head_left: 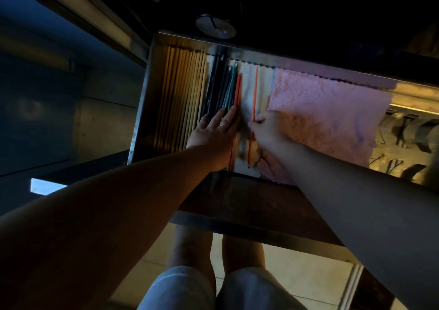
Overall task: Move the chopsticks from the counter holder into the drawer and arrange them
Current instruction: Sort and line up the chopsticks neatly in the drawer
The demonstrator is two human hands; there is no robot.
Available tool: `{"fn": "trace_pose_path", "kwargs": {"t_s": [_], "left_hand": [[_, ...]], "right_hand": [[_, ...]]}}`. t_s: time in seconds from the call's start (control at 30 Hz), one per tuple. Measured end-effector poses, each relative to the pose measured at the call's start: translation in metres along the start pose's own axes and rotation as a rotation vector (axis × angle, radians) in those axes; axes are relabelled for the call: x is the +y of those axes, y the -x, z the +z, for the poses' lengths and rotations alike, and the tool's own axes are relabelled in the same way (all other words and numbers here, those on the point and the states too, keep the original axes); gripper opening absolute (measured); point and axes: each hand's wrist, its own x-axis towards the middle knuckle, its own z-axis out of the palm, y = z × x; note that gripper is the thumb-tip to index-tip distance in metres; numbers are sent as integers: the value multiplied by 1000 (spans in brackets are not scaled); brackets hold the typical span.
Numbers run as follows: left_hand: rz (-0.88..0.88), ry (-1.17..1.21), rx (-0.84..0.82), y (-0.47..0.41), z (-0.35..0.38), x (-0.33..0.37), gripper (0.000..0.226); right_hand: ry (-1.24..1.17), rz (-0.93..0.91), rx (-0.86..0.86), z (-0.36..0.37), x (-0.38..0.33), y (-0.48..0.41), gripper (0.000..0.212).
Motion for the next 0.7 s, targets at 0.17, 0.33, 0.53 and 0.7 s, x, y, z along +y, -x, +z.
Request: {"fn": "trace_pose_path", "kwargs": {"t_s": [0.17, 0.33, 0.53, 0.7], "left_hand": [[-10, -13, -7, -2, 2, -2, 82], [-43, 11, 19, -1, 2, -1, 81], [-66, 71, -3, -1, 1, 0, 76], [-68, 82, -24, -3, -2, 2, 73]], "right_hand": [[31, 1, 63, 7, 2, -6, 17], [-3, 22, -31, 15, 4, 1, 17], [-82, 38, -47, 18, 2, 4, 21], [-169, 81, -70, 17, 2, 7, 18]]}}
